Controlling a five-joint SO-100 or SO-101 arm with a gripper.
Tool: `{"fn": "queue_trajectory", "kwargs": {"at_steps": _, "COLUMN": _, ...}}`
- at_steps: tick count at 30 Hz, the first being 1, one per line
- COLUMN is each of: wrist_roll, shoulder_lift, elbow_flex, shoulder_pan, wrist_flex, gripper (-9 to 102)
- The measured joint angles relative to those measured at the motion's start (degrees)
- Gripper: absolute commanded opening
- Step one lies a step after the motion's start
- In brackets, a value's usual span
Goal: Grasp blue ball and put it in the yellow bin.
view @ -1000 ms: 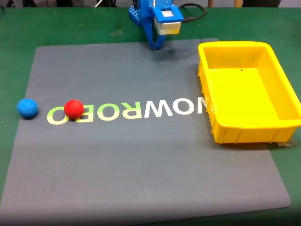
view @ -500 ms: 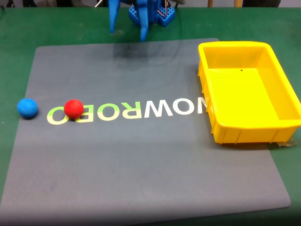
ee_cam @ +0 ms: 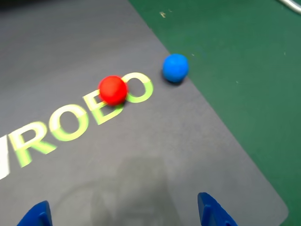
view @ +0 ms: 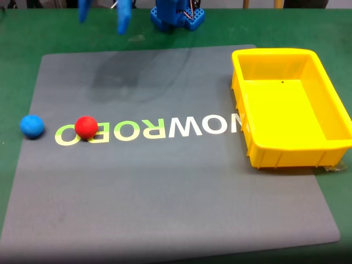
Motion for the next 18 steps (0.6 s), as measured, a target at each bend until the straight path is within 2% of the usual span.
{"fn": "queue_trajectory", "kwargs": {"at_steps": 8, "wrist_roll": 0.1, "shoulder_lift": -24.3, "elbow_flex": -16.5, "shoulder_pan": 4.1, "wrist_flex": -1.4, "gripper": 36}}
{"fn": "queue_trajectory", "kwargs": {"at_steps": 18, "wrist_roll": 0.1, "shoulder_lift": -44.8, "elbow_flex": -32.6, "shoulder_pan": 6.5, "wrist_flex": -1.4, "gripper": 36}}
